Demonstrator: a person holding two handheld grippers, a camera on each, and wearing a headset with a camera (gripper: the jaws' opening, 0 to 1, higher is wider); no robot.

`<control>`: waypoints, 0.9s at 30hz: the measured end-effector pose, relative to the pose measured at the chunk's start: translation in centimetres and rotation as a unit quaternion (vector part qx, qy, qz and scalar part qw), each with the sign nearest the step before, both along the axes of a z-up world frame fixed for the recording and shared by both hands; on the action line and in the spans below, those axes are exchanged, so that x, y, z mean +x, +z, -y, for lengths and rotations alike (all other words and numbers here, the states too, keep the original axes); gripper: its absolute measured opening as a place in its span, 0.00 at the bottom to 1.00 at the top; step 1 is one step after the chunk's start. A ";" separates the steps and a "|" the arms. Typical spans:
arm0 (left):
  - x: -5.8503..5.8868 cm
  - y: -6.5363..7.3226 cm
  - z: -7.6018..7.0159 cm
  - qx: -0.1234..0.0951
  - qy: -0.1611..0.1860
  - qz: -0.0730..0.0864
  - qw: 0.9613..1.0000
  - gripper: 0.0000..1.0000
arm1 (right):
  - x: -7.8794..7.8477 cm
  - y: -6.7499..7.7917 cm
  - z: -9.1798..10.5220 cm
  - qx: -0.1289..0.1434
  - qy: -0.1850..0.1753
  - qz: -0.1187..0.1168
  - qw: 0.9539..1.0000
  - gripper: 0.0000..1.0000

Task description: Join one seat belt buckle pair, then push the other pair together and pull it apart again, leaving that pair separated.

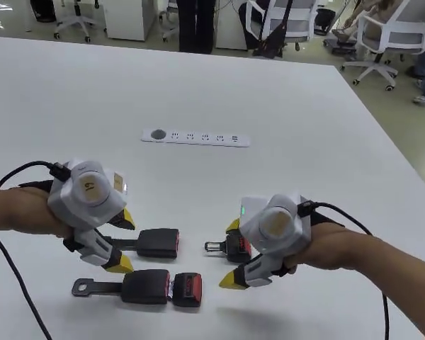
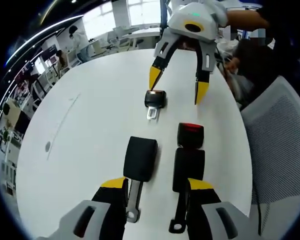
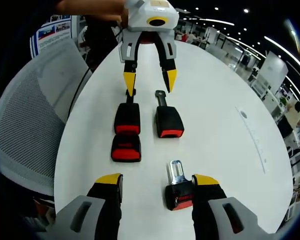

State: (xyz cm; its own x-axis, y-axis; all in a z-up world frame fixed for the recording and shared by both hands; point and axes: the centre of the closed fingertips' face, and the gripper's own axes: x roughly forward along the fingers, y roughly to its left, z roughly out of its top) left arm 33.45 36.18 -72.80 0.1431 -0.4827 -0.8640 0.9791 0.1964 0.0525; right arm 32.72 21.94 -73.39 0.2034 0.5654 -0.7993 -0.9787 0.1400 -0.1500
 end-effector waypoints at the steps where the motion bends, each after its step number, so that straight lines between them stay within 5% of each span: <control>1: -0.1 0.1 0.2 0.000 0.000 0.001 1.000 0.47 | 0.2 0.0 0.2 -0.001 0.000 0.001 1.000 0.53; 13: 2.7 -0.2 0.2 0.003 0.006 0.005 1.000 0.47 | 2.4 0.0 2.5 -0.010 0.014 0.018 1.000 0.46; 27: 3.5 -1.1 1.0 0.024 -0.010 -0.010 1.000 0.45 | 4.1 -1.9 4.1 -0.033 0.012 0.010 0.999 0.38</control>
